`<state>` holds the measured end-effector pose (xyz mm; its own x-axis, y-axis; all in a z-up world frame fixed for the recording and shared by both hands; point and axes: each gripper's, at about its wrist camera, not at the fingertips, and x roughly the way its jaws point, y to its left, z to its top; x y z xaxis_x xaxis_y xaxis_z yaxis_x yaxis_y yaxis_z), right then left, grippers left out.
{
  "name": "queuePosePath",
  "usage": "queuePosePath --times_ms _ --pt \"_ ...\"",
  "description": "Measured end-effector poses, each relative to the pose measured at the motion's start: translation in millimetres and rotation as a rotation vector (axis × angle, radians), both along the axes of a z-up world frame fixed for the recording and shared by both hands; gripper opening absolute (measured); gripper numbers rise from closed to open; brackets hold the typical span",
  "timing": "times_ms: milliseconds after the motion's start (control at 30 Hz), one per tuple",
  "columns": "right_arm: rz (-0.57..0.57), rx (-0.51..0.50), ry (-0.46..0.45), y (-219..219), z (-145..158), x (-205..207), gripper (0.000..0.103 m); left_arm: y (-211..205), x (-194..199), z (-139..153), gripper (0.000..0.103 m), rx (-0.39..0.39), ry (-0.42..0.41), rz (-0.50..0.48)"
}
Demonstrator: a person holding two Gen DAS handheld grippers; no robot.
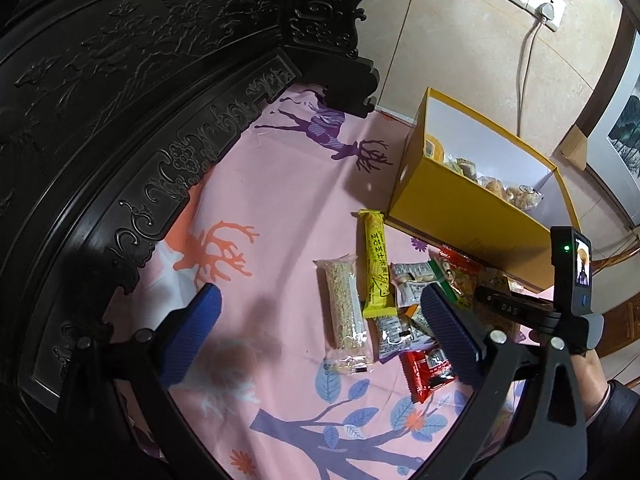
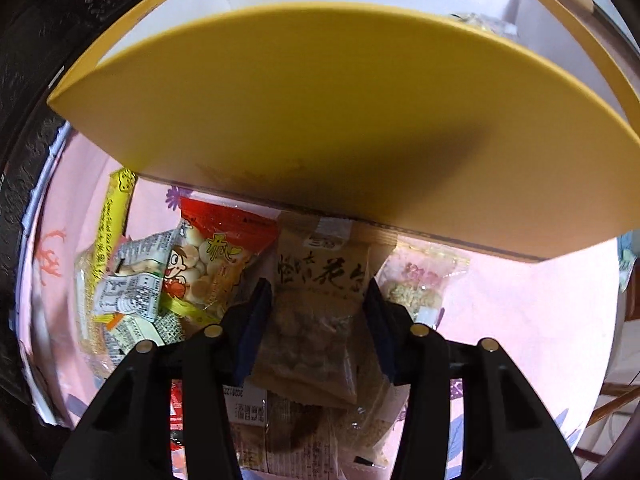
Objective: Organize snacks
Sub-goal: 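Grasp the white sesame bar pack with the left tool while right holds peanut bag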
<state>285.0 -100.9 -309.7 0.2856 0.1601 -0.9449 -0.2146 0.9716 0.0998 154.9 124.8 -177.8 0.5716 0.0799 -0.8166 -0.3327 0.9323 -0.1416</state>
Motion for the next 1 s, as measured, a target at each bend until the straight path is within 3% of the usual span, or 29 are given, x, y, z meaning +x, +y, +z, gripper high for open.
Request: queuePosePath --times_ms 167,233,467,800,1000 --pt "0.007 -0.003 -0.005 1.8 -1.0 0.1 0.032 5.0 -1.0 -5.4 0.101 -0.002 0.022 0.017" --pt "-0.009 0.009 -0.01 -4.3 2.9 -2.6 0.03 6.9 -2.7 -7.8 0.101 -0.006 0.028 0.025" --pt "-0.072 0.107 -0.034 -36.9 30.2 -21.9 0.029 3.0 -1.4 -21.7 0.101 0.0 0.062 0.016" --pt "-0.117 0.22 -0.063 -67.1 69.4 -57.4 0.029 -10.3 23.5 -77.9 0.1 -0.037 0.15 -0.019" --pt "-0.131 0.241 -0.053 -71.4 74.5 -65.4 0.029 -13.5 34.6 -99.4 0.089 -0.026 0.186 -0.03"
